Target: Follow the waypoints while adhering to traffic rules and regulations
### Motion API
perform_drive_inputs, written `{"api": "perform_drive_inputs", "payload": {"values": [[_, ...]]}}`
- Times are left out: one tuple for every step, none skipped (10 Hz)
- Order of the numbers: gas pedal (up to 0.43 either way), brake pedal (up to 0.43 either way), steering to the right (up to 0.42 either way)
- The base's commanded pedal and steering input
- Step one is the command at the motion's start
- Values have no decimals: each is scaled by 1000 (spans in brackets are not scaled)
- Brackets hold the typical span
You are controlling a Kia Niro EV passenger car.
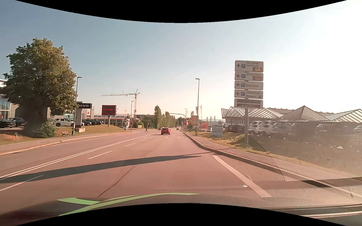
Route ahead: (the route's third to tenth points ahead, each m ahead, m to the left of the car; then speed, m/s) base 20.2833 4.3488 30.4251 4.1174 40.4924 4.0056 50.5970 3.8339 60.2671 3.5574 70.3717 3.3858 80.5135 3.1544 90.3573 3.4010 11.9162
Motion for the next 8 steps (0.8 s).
{"api": "perform_drive_inputs", "payload": {"values": [[0, 213, -5], [0, 213, -4], [0, 213, -4], [0, 220, -2], [0, 226, 0], [0, 226, 1], [0, 232, 1], [0, 232, 1]]}}
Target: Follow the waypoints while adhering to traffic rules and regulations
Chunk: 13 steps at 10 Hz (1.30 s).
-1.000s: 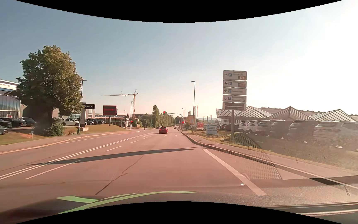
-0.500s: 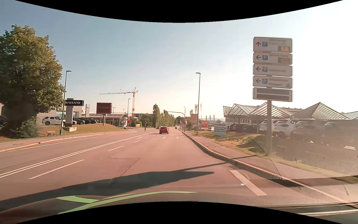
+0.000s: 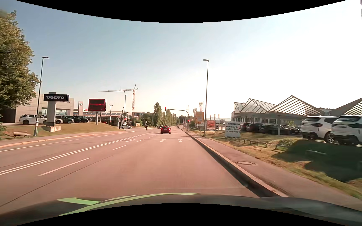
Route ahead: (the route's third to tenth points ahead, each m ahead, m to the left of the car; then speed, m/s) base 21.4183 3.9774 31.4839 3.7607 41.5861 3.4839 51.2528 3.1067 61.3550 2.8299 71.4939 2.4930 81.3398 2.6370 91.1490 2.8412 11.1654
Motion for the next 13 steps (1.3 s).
{"api": "perform_drive_inputs", "payload": {"values": [[0, 232, 2], [0, 238, 3], [0, 238, 3], [0, 238, 4], [0, 238, 4], [0, 232, 4], [0, 238, 4], [0, 238, 5], [0, 244, 5], [0, 244, 6], [0, 244, 6], [0, 250, 7], [0, 250, 7]]}}
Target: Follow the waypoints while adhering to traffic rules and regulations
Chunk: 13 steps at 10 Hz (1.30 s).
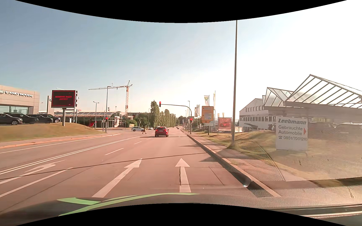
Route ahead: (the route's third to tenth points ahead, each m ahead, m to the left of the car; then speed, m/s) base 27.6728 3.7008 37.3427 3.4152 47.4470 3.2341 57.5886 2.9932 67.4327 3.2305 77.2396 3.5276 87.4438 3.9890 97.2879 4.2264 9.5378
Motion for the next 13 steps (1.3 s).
{"api": "perform_drive_inputs", "payload": {"values": [[0, 250, 7], [0, 250, 7], [0, 250, 7], [0, 250, 7], [0, 250, 7], [0, 250, 7], [0, 250, 7], [0, 250, 6], [0, 250, 6], [0, 250, 5], [0, 250, 5], [0, 250, 5], [0, 250, 4]]}}
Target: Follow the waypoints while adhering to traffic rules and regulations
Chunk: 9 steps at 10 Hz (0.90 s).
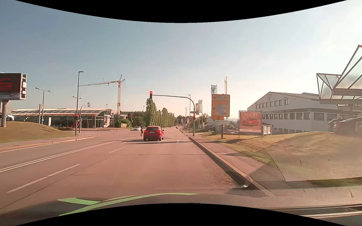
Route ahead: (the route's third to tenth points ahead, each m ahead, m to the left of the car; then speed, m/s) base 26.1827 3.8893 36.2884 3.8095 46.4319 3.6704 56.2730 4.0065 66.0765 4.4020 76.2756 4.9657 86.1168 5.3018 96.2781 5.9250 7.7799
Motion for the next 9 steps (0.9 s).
{"api": "perform_drive_inputs", "payload": {"values": [[0, 250, 4], [0, 256, 4], [0, 256, 4], [0, 256, 4], [0, 256, 4], [0, 256, 4], [0, 256, 4], [0, 256, 5], [0, 256, 6]]}}
